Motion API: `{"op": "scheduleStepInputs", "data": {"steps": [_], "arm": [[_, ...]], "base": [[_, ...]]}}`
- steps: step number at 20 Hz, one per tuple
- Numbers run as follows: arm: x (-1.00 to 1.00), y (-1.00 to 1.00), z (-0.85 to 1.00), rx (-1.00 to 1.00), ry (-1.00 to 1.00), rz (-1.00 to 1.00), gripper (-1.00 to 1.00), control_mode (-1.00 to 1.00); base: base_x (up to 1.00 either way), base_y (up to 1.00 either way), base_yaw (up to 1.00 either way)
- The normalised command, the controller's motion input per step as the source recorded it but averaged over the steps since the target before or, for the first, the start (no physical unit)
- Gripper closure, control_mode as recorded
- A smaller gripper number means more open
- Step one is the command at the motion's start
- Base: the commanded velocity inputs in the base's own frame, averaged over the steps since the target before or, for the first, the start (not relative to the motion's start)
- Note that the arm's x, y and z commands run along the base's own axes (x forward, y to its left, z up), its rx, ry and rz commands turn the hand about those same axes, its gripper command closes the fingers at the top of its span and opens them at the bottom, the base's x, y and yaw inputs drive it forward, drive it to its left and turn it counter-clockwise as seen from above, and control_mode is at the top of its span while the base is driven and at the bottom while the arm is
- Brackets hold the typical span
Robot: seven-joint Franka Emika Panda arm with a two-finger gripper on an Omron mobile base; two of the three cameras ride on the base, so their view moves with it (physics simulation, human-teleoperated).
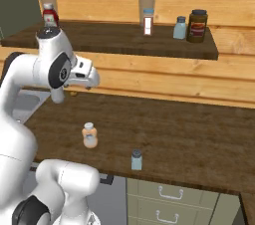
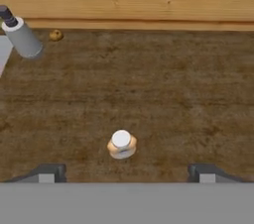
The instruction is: Put the shaker and condiment bottle from the counter next to their counterparts in the cabinet.
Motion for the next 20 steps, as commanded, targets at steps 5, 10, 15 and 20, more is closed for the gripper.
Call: {"op": "scheduleStepInputs", "data": {"steps": [5,10,15,20], "arm": [[-0.32,0.26,-0.26,-0.08,-0.07,-0.08,-1.0,-1.0],[-0.16,0.38,-0.4,-0.12,-0.07,-0.3,-1.0,-1.0],[-0.11,0.16,-0.58,-0.07,-0.16,-0.27,-1.0,-1.0],[-0.11,0.03,-0.66,-0.01,-0.22,-0.2,-1.0,-1.0]], "base": [[0.0,0.0,0.0],[0.0,0.0,0.0],[0.0,0.0,0.0],[0.0,0.0,0.0]]}}
